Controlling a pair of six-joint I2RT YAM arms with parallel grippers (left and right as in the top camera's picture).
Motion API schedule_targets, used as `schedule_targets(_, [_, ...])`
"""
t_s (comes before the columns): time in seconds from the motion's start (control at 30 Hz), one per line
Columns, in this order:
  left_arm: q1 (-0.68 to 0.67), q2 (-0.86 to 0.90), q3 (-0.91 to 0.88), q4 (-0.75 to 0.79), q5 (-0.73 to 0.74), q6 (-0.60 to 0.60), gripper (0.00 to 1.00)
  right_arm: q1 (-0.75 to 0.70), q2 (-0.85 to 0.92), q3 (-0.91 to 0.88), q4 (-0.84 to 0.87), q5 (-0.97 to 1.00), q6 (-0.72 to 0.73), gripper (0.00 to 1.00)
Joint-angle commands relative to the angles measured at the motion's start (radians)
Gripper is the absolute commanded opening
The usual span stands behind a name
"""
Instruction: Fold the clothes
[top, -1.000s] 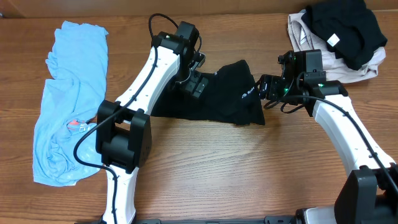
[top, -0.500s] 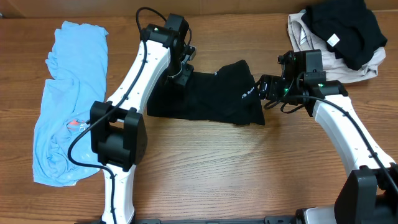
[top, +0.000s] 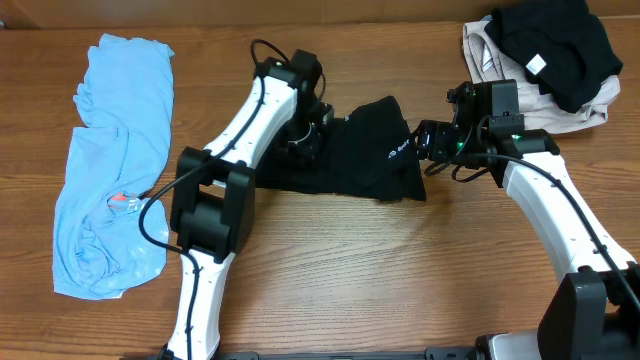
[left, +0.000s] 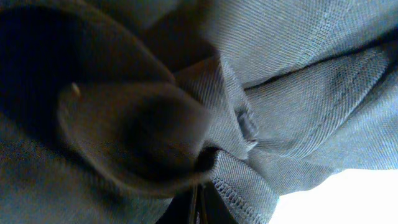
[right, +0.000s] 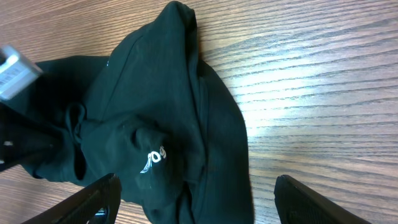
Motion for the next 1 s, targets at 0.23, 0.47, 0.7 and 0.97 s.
schedule_targets(0.23, [-0.046, 0.039, -0.002, 0.007, 0.005, -0.002, 0.15, 0.004, -0.019, 0.021, 0.005, 0.011, -0.008, 0.83])
schedule_targets(0.47, [-0.016, 0.028, 0.122, -0.074, 0.003, -0.001, 0.24, 0.004, -0.019, 0.021, 0.005, 0.011, -0.008, 0.83])
schedule_targets(0.7, [0.007, 0.028, 0.347, -0.233, -0.039, 0.011, 0.66, 0.004, -0.019, 0.021, 0.004, 0.010, -0.008, 0.83])
schedule_targets(0.97, [0.019, 0.028, 0.634, -0.411, -0.101, 0.011, 0.85, 0.004, -0.019, 0.021, -0.003, 0.010, -0.008, 0.87])
